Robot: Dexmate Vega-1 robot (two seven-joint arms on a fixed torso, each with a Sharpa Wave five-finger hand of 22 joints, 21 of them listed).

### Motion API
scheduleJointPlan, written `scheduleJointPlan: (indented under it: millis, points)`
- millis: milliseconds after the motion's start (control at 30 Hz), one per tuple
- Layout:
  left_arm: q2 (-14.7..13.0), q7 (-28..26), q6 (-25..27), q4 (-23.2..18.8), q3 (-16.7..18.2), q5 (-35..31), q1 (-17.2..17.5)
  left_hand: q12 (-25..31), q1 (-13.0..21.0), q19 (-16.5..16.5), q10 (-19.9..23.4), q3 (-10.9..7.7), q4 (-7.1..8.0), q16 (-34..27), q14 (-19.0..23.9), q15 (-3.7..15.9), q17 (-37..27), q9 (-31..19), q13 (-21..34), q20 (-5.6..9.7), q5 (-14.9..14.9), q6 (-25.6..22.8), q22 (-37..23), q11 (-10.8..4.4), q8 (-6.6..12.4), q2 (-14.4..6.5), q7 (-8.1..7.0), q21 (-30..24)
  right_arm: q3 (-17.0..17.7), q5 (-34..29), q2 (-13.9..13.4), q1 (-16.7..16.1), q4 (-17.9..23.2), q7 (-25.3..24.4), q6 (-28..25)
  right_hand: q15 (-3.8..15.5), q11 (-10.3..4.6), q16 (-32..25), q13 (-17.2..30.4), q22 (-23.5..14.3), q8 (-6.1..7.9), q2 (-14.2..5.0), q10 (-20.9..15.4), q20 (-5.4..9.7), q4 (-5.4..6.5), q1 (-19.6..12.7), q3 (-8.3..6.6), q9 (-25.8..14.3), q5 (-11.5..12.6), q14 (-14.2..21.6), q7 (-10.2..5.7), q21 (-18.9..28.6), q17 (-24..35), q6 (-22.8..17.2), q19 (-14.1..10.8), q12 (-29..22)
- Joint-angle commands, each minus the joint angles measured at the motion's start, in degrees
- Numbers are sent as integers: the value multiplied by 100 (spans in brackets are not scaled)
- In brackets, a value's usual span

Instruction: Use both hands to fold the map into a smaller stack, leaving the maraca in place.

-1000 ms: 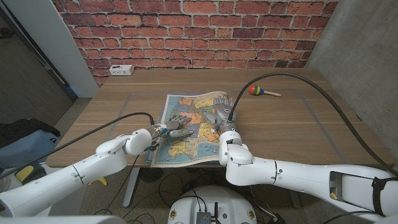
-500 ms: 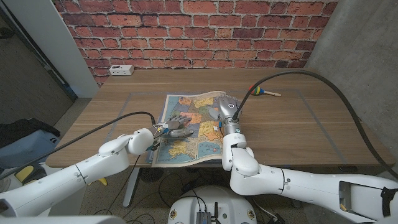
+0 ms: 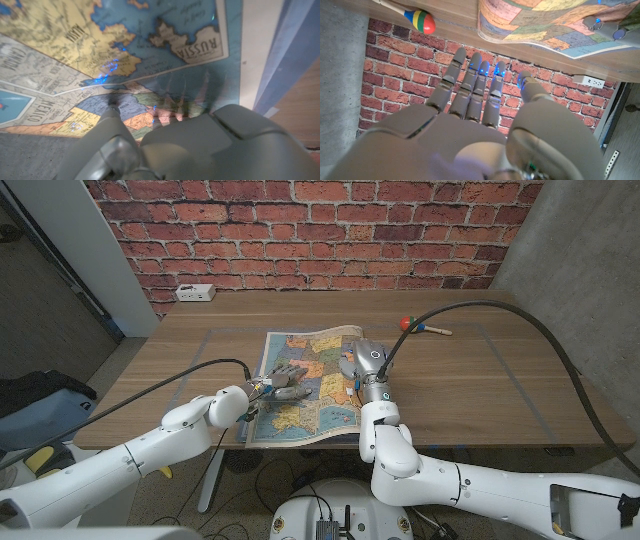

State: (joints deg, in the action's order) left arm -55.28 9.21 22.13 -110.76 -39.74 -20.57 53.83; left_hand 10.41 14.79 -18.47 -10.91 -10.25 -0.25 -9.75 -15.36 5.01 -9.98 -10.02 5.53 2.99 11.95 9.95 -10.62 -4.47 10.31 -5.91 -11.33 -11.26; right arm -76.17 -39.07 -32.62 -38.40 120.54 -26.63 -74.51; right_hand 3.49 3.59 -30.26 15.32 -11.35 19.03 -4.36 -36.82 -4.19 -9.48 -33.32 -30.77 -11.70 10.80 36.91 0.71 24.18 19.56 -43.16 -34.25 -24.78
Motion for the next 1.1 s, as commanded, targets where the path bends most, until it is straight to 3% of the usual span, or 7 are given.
scheduleJointPlan:
  millis: [33,333,567,667,1100]
  points:
    - [-4,-51,130,-12,-42,71,-24,39,-41,-751,-1988,32,13,-40,-1362,-608,-23,-18,495,-756,12,2133,-37,152,-35,10,6,-59,75,-73,69,-474,-58,145,-95,135,11,14,27,-21,-10,70,-117,8,20,13,-83,-3,-18,81,-3,11,30,-100,39,-36]
    - [-8,-45,108,8,-78,90,-61,42,-72,-767,-2017,48,32,-45,-1388,-614,-24,-19,496,-751,15,2169,-39,163,-27,10,8,-57,151,63,123,-704,-151,127,-227,134,3,63,34,-20,-16,99,-127,0,16,28,-141,7,-21,47,2,-6,38,-166,113,-34]
    - [-22,-82,105,-11,-77,102,-42,49,-86,-768,-2019,55,40,-52,-1389,-613,-23,-19,496,-747,16,2180,-40,165,-20,9,11,-60,115,296,141,-699,-222,244,-249,127,14,162,-6,-17,-125,133,115,-8,21,58,-224,24,-28,-78,-17,-10,44,-24,164,110]
    - [-26,-92,106,-14,-79,100,-40,49,-91,-770,-2026,58,43,-53,-1391,-615,-23,-19,496,-747,17,2183,-41,172,-17,8,14,-60,-12,415,140,-596,-278,394,-279,127,-53,212,-26,-15,-171,132,214,-1,22,61,-272,30,-30,-142,-42,-24,44,27,219,174]
    - [-76,-189,47,-59,-23,154,32,66,-113,-769,-2017,69,56,-67,-1375,-617,-21,-20,496,-758,23,2183,-41,172,0,2,25,-66,-48,861,197,-578,-465,370,-216,167,-75,386,-79,-5,-273,178,344,-32,-7,25,-410,42,-35,-366,-58,-111,12,110,478,297]
